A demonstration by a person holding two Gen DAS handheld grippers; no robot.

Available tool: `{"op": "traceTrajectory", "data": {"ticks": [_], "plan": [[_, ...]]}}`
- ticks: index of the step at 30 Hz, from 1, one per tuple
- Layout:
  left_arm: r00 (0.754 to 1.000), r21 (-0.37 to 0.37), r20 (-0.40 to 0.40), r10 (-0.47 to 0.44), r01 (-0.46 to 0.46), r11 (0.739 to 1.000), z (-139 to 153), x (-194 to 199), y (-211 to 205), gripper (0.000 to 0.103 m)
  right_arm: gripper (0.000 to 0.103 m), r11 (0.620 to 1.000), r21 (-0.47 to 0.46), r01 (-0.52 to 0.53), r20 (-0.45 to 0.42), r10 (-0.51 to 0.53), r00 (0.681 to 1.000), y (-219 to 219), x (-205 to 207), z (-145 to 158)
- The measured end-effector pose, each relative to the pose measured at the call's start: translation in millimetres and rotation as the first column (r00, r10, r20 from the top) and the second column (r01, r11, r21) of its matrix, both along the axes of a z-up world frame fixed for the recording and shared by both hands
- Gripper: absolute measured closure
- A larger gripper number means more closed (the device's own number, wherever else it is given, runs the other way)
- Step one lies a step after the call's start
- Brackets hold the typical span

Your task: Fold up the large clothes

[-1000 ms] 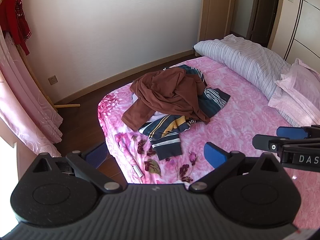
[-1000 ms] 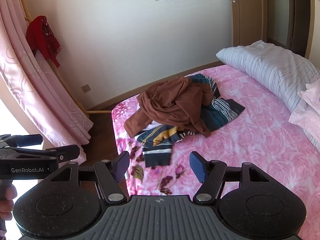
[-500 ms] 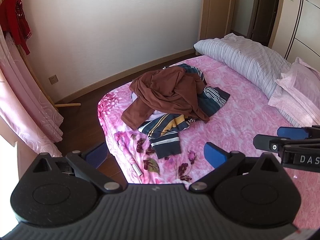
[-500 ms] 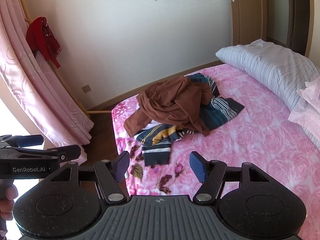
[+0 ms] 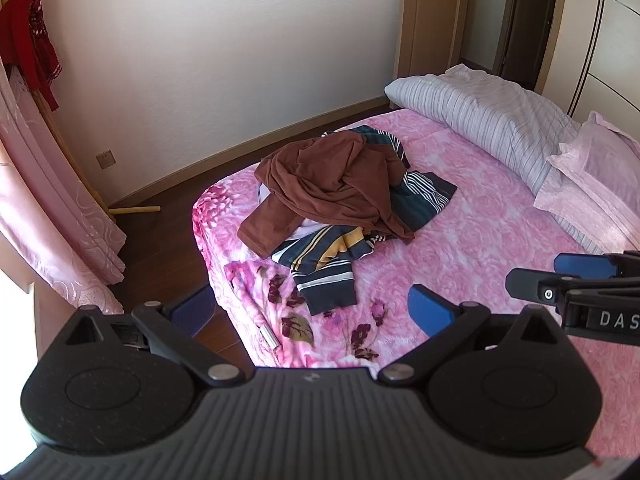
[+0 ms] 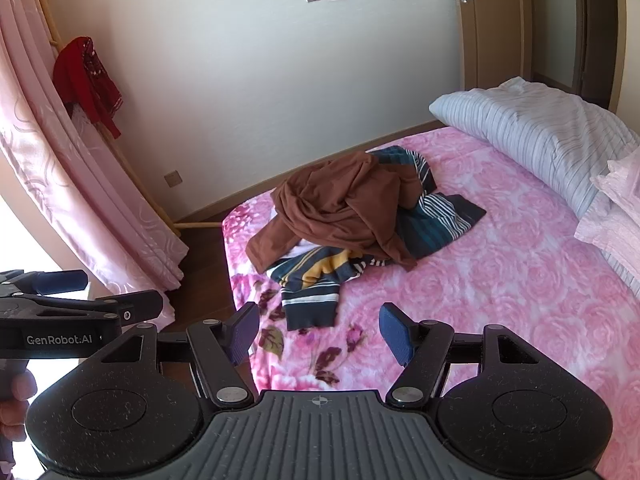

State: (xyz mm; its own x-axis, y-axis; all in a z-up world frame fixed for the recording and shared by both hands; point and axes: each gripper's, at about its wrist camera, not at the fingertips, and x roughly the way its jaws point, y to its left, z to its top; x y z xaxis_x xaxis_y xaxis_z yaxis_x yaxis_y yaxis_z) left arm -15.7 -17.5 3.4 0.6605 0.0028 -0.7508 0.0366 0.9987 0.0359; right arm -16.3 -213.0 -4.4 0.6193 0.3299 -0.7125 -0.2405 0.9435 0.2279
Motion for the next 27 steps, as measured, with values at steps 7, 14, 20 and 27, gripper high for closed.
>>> {"op": "traceTrajectory", "data": {"ticks": [7,14,20,27], "plan": [[1.000,0.008,-0.002,0.004,-0.004,1.000,0.1,-3.6,-4.9,0.002,0.040,1.000,0.002,-0.002,-0.002,0.002,1.000,-1.8,-2.3,0.3],[1.000,0.014,-0.009,0.003,-0.003,1.000,-1.9,-2.2,-7.2,0.002,0.040,1.000,0.007,0.003,-0.008,-0.003,1.000,-4.3,-1.2,-1.3],[1.000,0.018,-0.014,-0.005,0.005,1.000,-3.7,5.9,-6.7,0.002,0.040,1.000,0.005,0.013,-0.008,-0.013,1.000,-2.0,5.5,-2.1],[0.999,0.013,-0.029,-0.023,0.023,1.000,-8.7,27.7,2.3,0.002,0.040,0.999,-0.005,0.041,-0.032,-0.042,0.999,5.3,26.4,-7.6]]}}
